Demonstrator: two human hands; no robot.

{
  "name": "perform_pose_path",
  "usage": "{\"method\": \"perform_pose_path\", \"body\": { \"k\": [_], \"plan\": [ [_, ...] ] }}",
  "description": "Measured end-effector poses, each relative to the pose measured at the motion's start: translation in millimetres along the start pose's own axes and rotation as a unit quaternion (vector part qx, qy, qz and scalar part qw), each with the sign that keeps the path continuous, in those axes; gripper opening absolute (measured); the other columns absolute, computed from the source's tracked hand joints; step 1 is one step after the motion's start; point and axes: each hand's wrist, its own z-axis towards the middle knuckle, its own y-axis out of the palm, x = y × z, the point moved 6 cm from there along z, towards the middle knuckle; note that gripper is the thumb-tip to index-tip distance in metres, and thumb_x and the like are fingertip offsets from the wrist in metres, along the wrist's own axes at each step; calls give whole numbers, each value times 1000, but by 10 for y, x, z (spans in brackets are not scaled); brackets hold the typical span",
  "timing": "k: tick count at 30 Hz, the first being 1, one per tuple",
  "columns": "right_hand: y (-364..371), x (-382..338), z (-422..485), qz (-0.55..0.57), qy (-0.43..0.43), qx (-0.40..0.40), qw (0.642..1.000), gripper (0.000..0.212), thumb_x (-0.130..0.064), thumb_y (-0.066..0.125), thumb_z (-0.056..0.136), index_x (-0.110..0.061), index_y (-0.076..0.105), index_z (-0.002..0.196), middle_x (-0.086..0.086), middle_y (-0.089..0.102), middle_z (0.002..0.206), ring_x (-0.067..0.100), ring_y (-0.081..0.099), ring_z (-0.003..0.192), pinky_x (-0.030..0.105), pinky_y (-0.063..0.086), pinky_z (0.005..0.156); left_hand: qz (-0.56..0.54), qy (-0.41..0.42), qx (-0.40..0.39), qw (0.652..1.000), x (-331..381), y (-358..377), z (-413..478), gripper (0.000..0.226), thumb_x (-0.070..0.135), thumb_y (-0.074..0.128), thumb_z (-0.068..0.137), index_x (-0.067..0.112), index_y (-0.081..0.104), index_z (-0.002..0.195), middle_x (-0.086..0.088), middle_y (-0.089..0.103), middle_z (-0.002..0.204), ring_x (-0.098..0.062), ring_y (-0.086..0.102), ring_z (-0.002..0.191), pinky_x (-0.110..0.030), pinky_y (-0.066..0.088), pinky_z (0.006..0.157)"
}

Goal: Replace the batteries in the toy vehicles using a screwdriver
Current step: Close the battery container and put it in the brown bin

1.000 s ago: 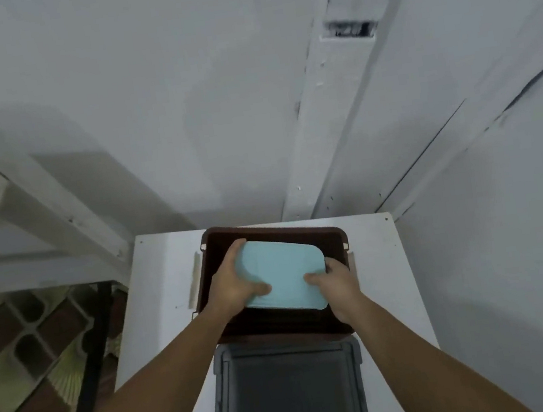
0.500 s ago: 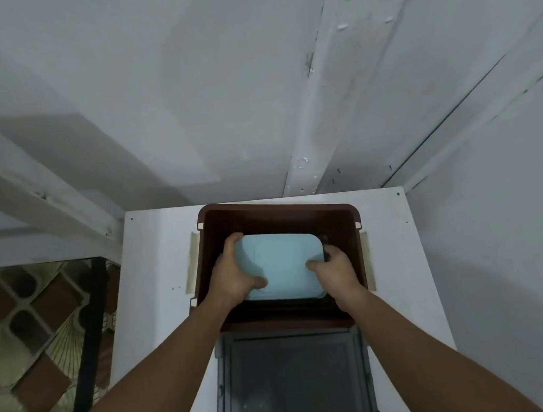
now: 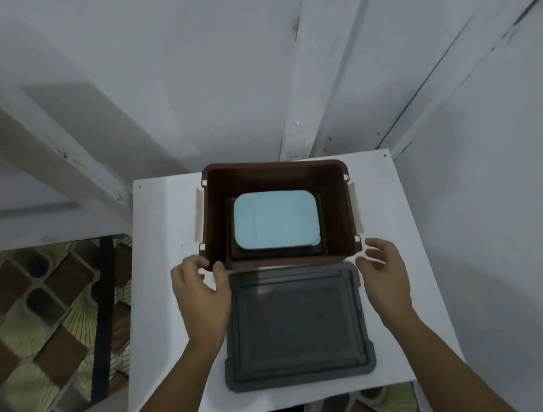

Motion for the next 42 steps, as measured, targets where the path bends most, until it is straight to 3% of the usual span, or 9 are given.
{"method": "perform_pose_path", "body": {
  "k": [2, 7, 11, 15, 23, 26, 31, 35, 42],
  "plan": [
    [12, 365, -74, -10, 59, 6, 998, 37, -16, 62, 94, -19, 51, 128, 6, 56, 127, 24, 56, 109, 41, 51, 94, 49, -60, -43, 996, -338, 98, -174, 17, 21, 65, 91, 17, 53, 104, -4, 51, 107, -25, 57, 94, -31, 50, 76],
    [184, 1076, -169, -114, 155, -54, 980, 52, -9, 55, 97, -7, 37, 146, 21, 45, 145, 38, 47, 130, 46, 43, 104, 160, -159, -228, 947, -951, 397, -485, 53, 22, 66, 90, 8, 47, 137, -24, 52, 128, -41, 55, 113, -46, 47, 98],
    [208, 1146, -220, -139, 140, -61, 978, 44, -4, 53, 96, -1, 45, 140, 20, 55, 135, 36, 56, 117, 41, 48, 97, 96, -200, -232, 947, -1076, 410, -578, 43, 16, 67, 88, 8, 51, 127, -20, 61, 111, -33, 61, 93, -43, 54, 84],
    [119, 1145, -388, -78, 146, -62, 984, 39, -3, 58, 93, -9, 49, 130, 15, 58, 122, 25, 57, 98, 28, 51, 77, -5, -255, -220, 941, -1068, 240, -720, 31, 9, 66, 90, 14, 48, 114, -5, 60, 98, -24, 59, 86, -33, 48, 76],
    [-121, 606, -680, -7, 29, -13, 999, 25, -5, 69, 86, -17, 51, 98, -1, 62, 96, 16, 61, 92, 19, 46, 68, -75, -203, -131, 967, -690, -254, -751, 57, 7, 79, 78, 28, 41, 116, -4, 59, 106, -26, 60, 92, -37, 54, 83],
    [-162, 161, -629, 15, -36, 6, 999, 26, -7, 68, 88, -17, 50, 104, -8, 61, 98, 4, 59, 92, 17, 46, 69, -106, -125, -81, 983, -352, -413, -525, 62, 6, 78, 78, 33, 41, 119, -1, 54, 111, -20, 58, 95, -24, 51, 73],
    [-104, -556, -177, -9, -122, 31, 992, 30, -15, 68, 90, -22, 47, 111, -9, 58, 94, 1, 57, 81, 14, 45, 67, -93, -36, -58, 993, 290, -366, 209, 58, 13, 79, 79, 30, 44, 122, -6, 56, 115, -17, 59, 95, -24, 52, 74],
    [13, -858, 341, -60, -143, 33, 987, 34, -20, 68, 89, -17, 54, 120, 1, 61, 93, 16, 59, 77, 27, 46, 71, -47, -16, -104, 993, 665, -128, 797, 62, 17, 80, 78, 20, 47, 131, -9, 62, 112, -21, 62, 93, -31, 53, 78],
    [262, -907, 835, -187, -142, 4, 972, 32, -19, 61, 93, -2, 61, 120, 14, 67, 95, 23, 57, 80, 22, 37, 73, 44, -27, -156, 986, 601, 207, 1117, 60, 19, 78, 79, 9, 54, 133, -13, 64, 125, -31, 63, 106, -37, 49, 90]
  ]
}}
